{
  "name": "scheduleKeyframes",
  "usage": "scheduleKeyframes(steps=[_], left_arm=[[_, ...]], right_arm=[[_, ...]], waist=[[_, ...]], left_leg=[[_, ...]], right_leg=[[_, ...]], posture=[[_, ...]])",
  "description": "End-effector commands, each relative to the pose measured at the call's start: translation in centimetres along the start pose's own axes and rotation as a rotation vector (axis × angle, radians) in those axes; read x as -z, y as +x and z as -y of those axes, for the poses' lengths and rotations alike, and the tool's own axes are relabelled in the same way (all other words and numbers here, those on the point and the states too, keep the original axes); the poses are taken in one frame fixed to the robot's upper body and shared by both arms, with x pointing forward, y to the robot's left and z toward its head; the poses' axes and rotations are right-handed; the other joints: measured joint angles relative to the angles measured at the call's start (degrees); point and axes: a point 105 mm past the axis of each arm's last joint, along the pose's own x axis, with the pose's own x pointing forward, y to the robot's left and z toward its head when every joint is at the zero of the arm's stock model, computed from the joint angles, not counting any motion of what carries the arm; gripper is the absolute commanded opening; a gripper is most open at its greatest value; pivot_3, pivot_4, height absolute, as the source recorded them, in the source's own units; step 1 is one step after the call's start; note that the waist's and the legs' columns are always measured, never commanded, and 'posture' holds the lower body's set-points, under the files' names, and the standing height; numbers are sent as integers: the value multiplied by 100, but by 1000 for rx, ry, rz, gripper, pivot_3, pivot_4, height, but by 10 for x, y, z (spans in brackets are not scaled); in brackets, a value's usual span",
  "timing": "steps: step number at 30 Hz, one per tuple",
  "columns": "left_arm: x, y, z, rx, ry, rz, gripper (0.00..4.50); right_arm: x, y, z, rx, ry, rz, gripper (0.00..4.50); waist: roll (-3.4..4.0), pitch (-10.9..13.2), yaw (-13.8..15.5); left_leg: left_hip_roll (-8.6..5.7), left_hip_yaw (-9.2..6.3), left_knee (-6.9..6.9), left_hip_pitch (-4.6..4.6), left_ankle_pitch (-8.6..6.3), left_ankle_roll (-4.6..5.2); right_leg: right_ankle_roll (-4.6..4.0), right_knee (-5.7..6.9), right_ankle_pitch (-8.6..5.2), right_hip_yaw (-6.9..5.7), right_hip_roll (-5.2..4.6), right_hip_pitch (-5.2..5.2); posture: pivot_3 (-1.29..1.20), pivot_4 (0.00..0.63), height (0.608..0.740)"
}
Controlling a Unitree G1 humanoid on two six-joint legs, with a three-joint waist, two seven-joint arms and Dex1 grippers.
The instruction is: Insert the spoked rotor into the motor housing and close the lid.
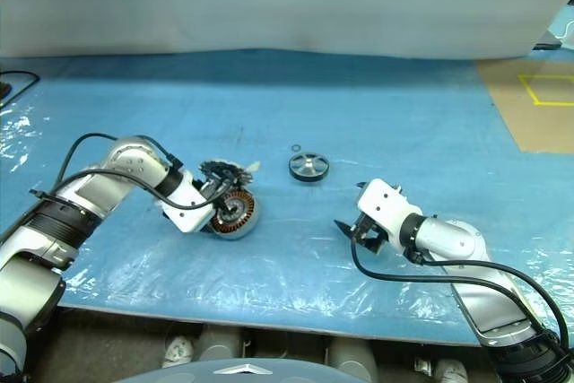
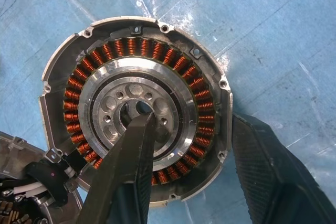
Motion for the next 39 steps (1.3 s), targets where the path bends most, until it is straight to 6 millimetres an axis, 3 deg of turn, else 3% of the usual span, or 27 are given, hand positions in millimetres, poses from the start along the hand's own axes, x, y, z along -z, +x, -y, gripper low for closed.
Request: scheduleKeyframes(steps=[1,5,12,20,25,27,30,35,39], left_arm=[[13,0,14,72,-20,-59,3122],[6,-2,-6,-38,-38,-25,4462],[-21,-13,-3,-18,-125,151,4462],[-37,-23,0,-24,-185,245,4462],[-53,-40,1,-42,-297,364,4462],[-63,-58,2,-87,-427,521,4462],[-59,-85,-14,-226,-624,691,4462],[-50,-121,-50,-527,-758,862,4462],[-41,-123,-59,-618,-860,942,4462]], right_arm=[[-9,-1,5,27,-30,31,4500],[-9,0,8,31,-29,33,4500],[-6,3,5,20,-25,29,4500],[-4,4,6,14,-27,26,4500],[-11,2,7,5,2,59,4500],[-24,-1,15,34,44,117,4500],[-40,-3,28,82,89,191,4500],[-61,1,38,85,122,264,4500],[-65,13,45,64,94,257,4500]], waist=[[0,0,-6],[0,0,6],[0,0,4],[-1,0,6],[-1,1,-6],[-1,1,-28],[-1,2,-34],[-1,1,-11],[-2,1,-23]], left_leg=[[0,0,0,0,0,0],[-1,2,0,-3,0,0],[0,5,0,-20,0,0],[-1,12,1,-55,0,0],[0,16,2,-56,0,0],[-1,21,3,-55,0,0],[-6,37,3,-56,1,-1],[-8,37,24,-53,0,0],[-13,37,26,-57,1,-1]], right_leg=[[0,0,0,0,0,-1],[-6,-1,3,2,-1,-2],[-9,-2,3,2,0,-19],[-10,1,4,6,0,-59],[-10,8,4,8,1,-66],[-10,11,4,15,2,-70],[-11,23,3,31,4,-86],[-12,36,5,33,5,-77],[-13,31,6,34,7,-77]], posture=[[0,150,740],[0,150,740],[0,150,740],[0,150,740],[0,150,740],[0,150,740],[0,150,740],[0,150,740],[0,150,740]])
